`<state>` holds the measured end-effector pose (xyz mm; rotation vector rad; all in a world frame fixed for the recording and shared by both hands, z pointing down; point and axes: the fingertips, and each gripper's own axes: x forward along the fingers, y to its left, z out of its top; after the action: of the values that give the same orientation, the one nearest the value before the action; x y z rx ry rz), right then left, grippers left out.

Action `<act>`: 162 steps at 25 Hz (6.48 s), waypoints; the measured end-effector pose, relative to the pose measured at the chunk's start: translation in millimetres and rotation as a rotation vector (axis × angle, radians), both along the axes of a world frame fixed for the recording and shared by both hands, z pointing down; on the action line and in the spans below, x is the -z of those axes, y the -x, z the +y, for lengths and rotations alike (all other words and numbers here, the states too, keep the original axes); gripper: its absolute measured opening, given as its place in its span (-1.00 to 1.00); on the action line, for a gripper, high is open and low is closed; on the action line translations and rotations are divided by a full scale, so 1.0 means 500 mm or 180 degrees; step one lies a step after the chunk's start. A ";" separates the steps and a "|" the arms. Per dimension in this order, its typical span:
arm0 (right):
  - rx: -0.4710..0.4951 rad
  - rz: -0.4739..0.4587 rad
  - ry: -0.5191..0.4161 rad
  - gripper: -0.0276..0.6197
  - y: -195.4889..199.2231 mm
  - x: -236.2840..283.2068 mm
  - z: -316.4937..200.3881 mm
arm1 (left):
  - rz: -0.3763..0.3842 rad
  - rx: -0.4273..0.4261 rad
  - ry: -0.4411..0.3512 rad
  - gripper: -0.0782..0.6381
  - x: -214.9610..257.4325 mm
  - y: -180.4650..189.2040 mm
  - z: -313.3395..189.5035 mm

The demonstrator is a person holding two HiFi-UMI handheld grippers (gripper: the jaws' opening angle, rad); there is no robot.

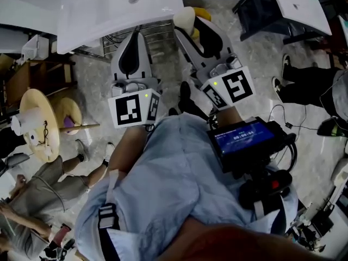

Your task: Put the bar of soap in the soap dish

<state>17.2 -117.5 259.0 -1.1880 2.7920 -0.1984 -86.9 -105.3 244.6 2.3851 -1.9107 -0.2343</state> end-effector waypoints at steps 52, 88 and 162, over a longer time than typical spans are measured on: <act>0.0160 0.0006 -0.0117 -0.33 0.010 -0.007 0.010 | -0.0042 0.0184 -0.0174 -0.76 0.021 0.020 0.022; -0.0304 -0.0012 -0.0125 -0.33 -0.071 -0.008 -0.033 | -0.0139 -0.0357 -0.0218 -0.76 0.037 -0.071 -0.009; 0.0168 0.0500 0.0157 -0.34 -0.040 -0.142 0.002 | 0.0029 -0.0017 -0.0009 -0.76 -0.038 -0.039 0.078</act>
<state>37.3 -116.6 330.1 -1.1902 2.9728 -0.1868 -67.4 -66.5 263.4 2.3866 -1.9011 -0.2474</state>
